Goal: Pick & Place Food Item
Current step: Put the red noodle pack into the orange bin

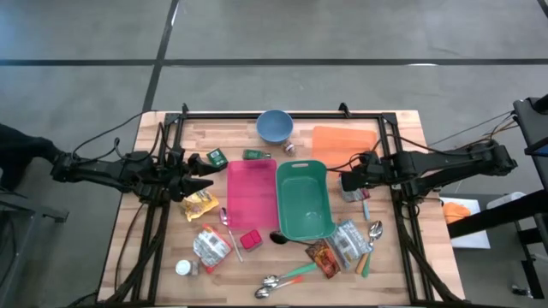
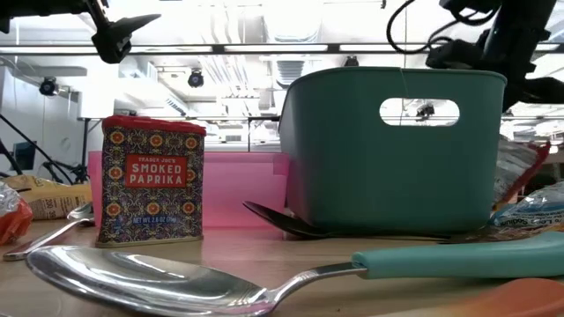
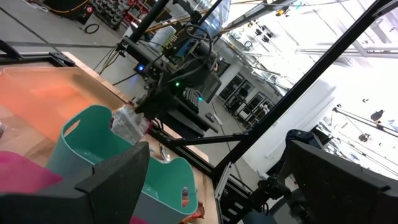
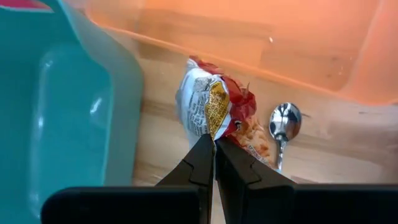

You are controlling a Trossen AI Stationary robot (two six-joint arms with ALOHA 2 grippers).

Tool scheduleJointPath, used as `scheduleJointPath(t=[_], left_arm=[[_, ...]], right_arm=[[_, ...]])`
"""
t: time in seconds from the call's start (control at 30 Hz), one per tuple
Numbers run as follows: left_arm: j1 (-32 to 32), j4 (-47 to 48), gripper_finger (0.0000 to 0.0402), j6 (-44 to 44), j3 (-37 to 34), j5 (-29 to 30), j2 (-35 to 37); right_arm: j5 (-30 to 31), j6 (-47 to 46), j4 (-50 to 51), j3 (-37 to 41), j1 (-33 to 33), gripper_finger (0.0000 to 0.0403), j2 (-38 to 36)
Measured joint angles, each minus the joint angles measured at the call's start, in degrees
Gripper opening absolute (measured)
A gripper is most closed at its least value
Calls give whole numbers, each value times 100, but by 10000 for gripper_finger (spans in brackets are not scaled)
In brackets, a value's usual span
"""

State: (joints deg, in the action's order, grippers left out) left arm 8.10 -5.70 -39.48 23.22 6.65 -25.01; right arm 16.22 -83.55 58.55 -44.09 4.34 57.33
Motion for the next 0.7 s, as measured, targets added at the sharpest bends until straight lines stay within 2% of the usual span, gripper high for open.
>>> scheduleJointPath(t=[0.37, 0.7], left_arm=[[2, 2, 386, 4, 0, 0, 0], [2, 5, 386, 2, 0, 0, 0]], right_arm=[[482, 285, 211, -496, -76, 8, -172], [1118, 689, 1567, -1561, -627, 8, -184]])
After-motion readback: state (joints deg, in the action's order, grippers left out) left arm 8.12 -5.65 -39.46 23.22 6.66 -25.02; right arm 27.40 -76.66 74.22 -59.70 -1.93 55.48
